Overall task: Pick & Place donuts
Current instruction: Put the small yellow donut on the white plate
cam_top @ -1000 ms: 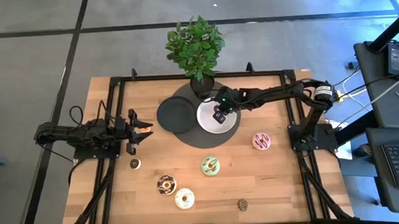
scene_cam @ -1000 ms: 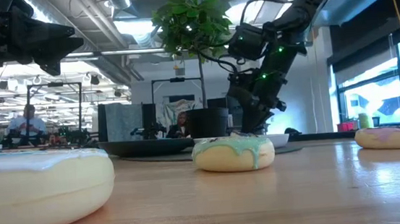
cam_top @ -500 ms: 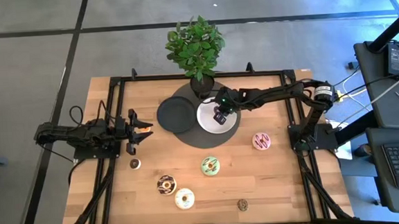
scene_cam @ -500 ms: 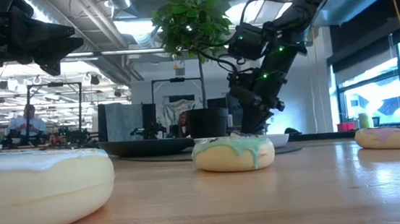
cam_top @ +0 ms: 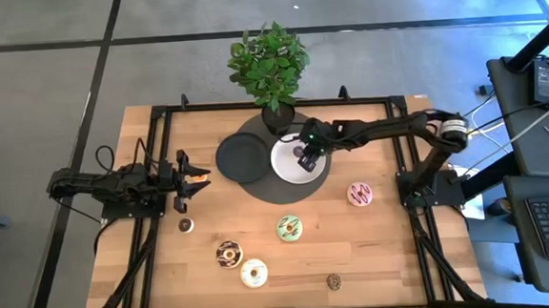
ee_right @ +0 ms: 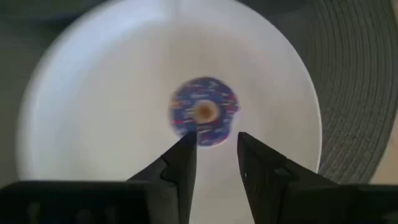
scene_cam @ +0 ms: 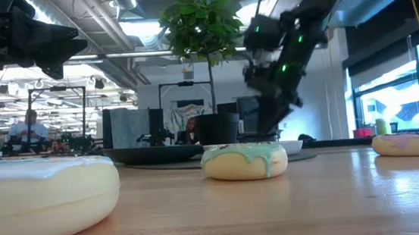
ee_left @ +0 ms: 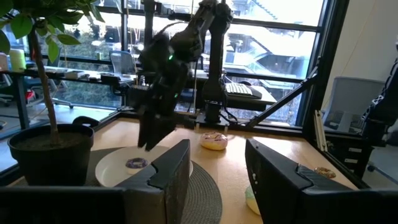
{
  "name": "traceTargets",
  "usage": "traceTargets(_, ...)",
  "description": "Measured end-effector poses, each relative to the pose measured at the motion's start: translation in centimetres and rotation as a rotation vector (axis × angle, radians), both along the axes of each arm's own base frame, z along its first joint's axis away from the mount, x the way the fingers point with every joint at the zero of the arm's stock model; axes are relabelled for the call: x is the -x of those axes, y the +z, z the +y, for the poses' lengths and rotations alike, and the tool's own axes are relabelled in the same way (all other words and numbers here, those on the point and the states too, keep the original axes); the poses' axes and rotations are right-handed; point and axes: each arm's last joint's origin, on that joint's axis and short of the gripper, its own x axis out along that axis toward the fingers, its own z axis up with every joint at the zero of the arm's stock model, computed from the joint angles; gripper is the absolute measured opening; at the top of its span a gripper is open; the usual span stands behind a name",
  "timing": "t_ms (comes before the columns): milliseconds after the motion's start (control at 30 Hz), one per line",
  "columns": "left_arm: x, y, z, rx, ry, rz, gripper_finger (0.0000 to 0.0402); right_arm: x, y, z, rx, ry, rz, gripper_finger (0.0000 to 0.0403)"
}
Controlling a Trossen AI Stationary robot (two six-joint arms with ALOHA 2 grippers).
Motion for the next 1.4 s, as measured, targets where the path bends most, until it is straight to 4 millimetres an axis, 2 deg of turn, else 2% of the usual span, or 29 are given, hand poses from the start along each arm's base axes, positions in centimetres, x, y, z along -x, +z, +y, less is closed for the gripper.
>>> traceTargets(133, 0.0, 0.0, 0.0, 0.000, 0.000, 0.000, 0.0149, 0.8, 2.6, 2.6, 0.034, 0.138, -0.001, 0.0121)
traceTargets(300, 0.0, 0.0, 0.0, 0.000, 0.000, -0.001, 0.0152, 2.0, 5.0, 7.3, 0.060, 0.359, 0.008, 0.0121)
traceTargets(467, 0.0, 0.0, 0.0, 0.000, 0.000, 0.000, 0.0150, 3.0, 6.4, 11.3, 0.040, 0.450, -0.028, 0.0121)
traceTargets(633, 0.0, 0.0, 0.0, 0.000, -0.001, 0.000, 0.0149, 3.6, 7.0, 13.8, -0.007, 0.469, -0.056, 0.0121)
traceTargets(967, 0.0, 0.0, 0.0, -0.001, -0.008, -0.001, 0.0151, 5.5, 6.2, 15.9, -0.128, 0.299, 0.080, 0.0121)
traceTargets(1200, 0.0, 0.0, 0.0, -0.001, -0.008, -0.001, 0.0148, 6.5, 5.8, 16.0, -0.136, 0.176, 0.162, 0.0121)
traceTargets(1400, 0.0, 0.0, 0.0, -0.001, -0.008, -0.001, 0.0149, 6.5, 5.8, 15.9, -0.124, 0.092, 0.144, 0.0121)
